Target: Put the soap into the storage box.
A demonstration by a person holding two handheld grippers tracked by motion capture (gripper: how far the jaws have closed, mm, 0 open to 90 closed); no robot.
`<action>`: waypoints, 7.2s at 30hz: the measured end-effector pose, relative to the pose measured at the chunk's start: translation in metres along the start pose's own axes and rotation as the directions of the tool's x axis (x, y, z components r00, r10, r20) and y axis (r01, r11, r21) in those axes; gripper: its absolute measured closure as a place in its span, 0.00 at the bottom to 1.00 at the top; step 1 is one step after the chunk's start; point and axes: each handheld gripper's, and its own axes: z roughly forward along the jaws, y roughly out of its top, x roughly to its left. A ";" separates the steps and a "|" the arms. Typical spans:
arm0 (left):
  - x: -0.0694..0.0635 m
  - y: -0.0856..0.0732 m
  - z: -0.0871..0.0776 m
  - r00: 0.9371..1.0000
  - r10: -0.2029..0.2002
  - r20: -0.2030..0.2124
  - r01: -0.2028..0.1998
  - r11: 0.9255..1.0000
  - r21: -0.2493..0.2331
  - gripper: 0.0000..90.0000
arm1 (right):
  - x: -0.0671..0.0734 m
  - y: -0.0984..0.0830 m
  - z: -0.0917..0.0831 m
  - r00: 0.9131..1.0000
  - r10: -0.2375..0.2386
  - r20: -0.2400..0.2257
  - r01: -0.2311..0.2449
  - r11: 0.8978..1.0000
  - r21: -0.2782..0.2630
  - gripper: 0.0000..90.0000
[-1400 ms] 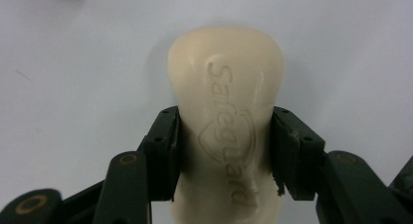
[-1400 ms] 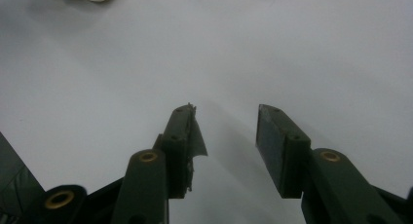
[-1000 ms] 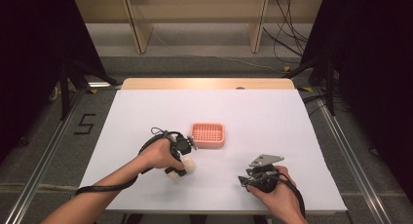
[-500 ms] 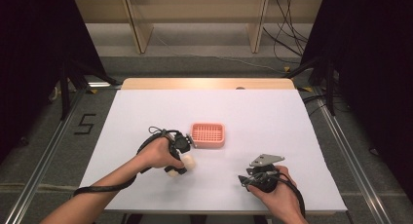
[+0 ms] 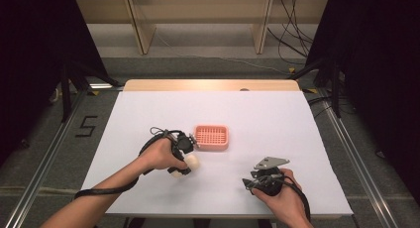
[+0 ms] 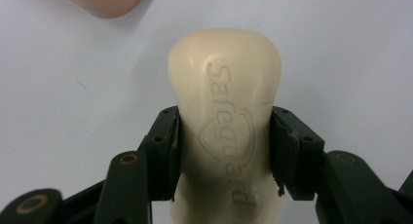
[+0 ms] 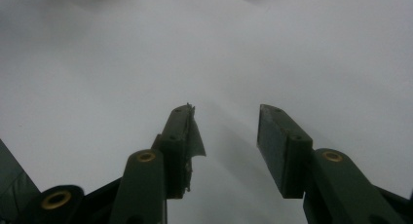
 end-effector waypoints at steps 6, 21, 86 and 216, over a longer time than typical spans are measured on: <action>0.000 0.001 -0.001 1.000 0.004 -0.005 -0.004 1.000 -0.016 0.55 | 0.000 0.000 0.000 1.000 0.000 0.000 0.000 1.000 -0.001 0.64; 0.002 0.005 -0.005 1.000 0.006 -0.017 -0.007 0.998 -0.058 0.55 | 0.001 0.000 0.000 1.000 0.007 0.000 -0.007 1.000 -0.007 0.64; 0.021 0.026 -0.019 0.998 -0.031 -0.057 0.022 0.988 -0.153 0.55 | -0.002 0.000 0.001 1.000 -0.020 0.015 0.021 0.999 -0.050 0.63; 0.050 0.069 -0.011 0.990 0.016 -0.139 -0.048 0.972 -0.229 0.55 | -0.003 0.001 -0.002 1.000 -0.020 0.002 0.020 0.999 -0.042 0.62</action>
